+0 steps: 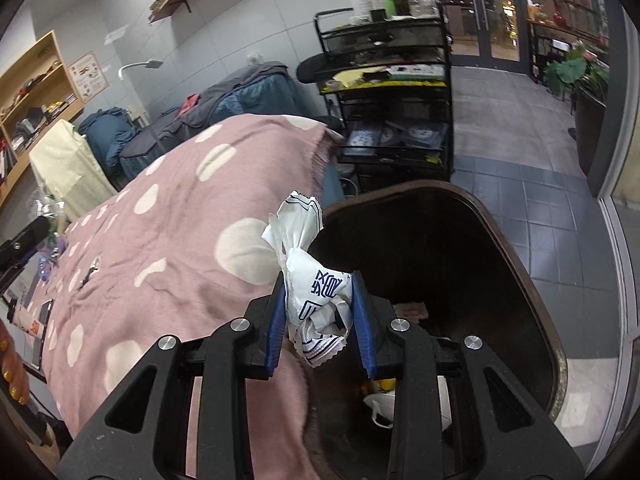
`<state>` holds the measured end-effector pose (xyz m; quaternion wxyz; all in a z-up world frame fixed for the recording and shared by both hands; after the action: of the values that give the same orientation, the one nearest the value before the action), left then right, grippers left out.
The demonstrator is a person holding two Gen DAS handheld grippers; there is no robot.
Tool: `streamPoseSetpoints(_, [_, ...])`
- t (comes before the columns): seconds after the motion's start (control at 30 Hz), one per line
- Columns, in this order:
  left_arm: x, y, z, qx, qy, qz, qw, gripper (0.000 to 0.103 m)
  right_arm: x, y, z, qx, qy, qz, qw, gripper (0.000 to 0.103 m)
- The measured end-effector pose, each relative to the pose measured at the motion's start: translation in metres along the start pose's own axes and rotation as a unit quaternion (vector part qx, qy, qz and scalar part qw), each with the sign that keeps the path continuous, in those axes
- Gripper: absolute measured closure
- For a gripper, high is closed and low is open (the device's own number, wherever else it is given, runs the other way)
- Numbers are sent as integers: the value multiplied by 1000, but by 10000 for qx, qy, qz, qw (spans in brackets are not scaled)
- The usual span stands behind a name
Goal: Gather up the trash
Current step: 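Carry the white paper into the bin and open the right gripper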
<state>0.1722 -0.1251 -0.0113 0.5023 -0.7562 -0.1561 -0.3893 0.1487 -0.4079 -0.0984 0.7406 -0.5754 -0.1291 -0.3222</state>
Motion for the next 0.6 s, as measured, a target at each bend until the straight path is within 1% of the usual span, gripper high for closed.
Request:
streamPoseSetpoints(0.3, [-4, 4, -25, -274, 53, 29, 9996, 76, -16, 22, -35, -578, 210, 129, 9980, 72])
streamPoseSetpoints(0.6, [-9, 7, -39, -370, 139, 85, 9992, 76, -30, 50, -49, -828, 251, 370, 9956, 72])
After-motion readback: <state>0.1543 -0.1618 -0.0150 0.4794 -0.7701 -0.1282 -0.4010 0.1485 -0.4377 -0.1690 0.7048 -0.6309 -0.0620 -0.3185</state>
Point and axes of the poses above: each gripper's, at about its wrist camera, not at the fingertips, and y roughly the way its jaws point, z to its left, x to its top, the point moved 2 cm from there along y, roughly the way its jaws point, and after that the axes turned 8 degrees about z, right-handed, at the moved point
